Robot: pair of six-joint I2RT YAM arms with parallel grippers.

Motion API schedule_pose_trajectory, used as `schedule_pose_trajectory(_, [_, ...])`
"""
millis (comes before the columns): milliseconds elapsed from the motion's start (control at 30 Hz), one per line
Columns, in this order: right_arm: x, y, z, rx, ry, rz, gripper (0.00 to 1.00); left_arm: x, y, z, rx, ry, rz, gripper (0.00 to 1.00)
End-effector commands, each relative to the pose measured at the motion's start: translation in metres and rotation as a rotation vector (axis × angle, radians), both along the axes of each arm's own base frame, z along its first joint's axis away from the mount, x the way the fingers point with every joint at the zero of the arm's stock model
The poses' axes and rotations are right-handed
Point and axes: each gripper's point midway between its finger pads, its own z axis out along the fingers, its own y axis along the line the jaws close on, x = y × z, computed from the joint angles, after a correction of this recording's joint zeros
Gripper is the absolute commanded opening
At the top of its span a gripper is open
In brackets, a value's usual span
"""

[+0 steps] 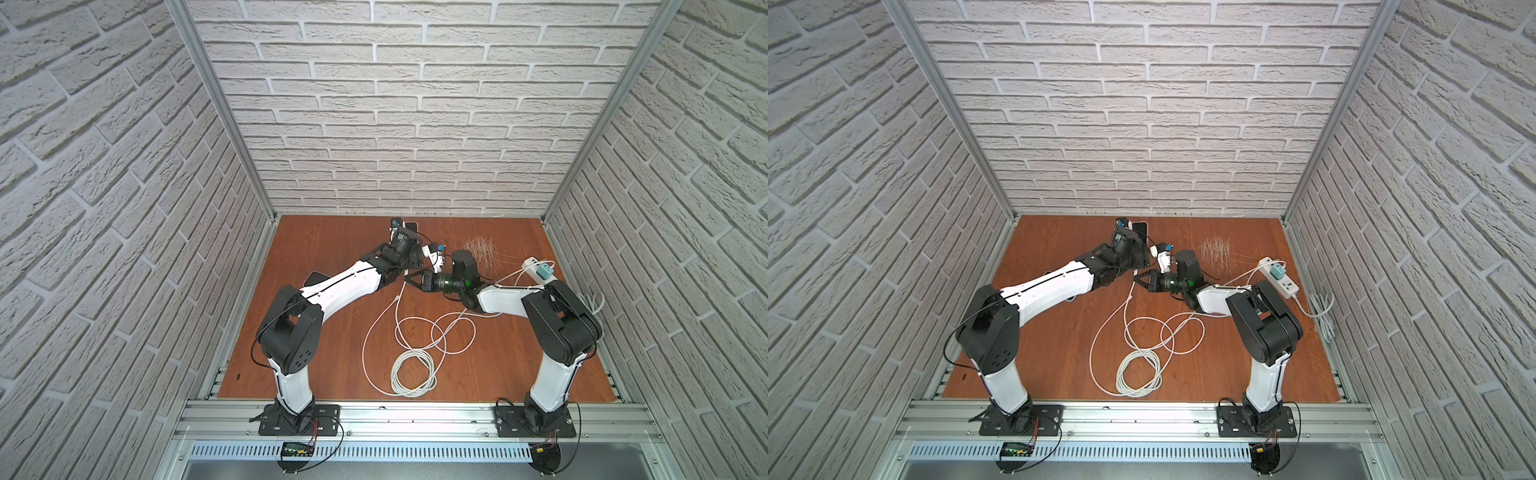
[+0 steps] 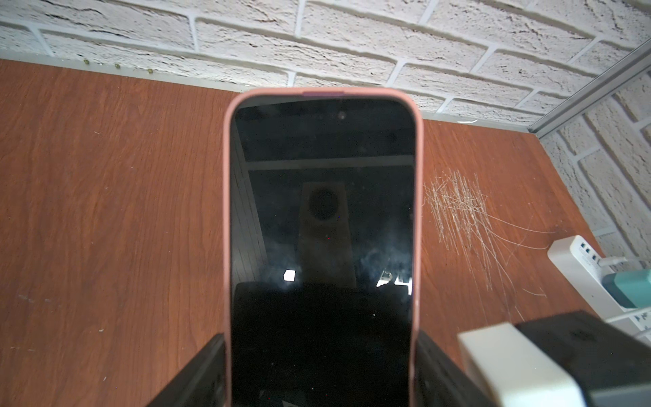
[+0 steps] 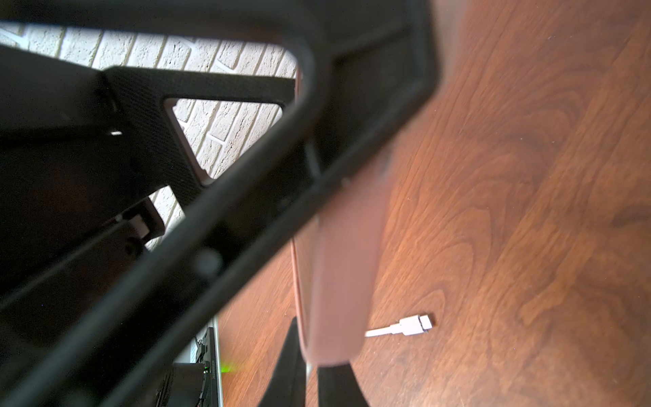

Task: Plug the charging cable into the phone
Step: Insert the charging cable into the phone.

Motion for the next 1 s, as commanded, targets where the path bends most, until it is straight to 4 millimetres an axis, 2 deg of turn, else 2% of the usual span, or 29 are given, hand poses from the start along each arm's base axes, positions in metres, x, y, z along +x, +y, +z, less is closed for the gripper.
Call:
schedule_pose_trajectory(0, [0.01, -0.001, 0.012, 0.036, -0.052, -0.014, 0.03, 0.002, -0.012, 0.04, -0.07, -0.102, -0.03, 0.47])
schedule_pose_trajectory(733, [0.014, -0.009, 0.014, 0.045, -0.055, -0.038, 0.03, -0.006, -0.019, 0.022, -0.039, -0.058, -0.073, 0.47])
schedule_pose_trajectory(967, [0.014, -0.011, 0.015, 0.048, -0.056, -0.042, 0.03, -0.012, -0.024, 0.024, -0.036, -0.053, -0.096, 0.47])
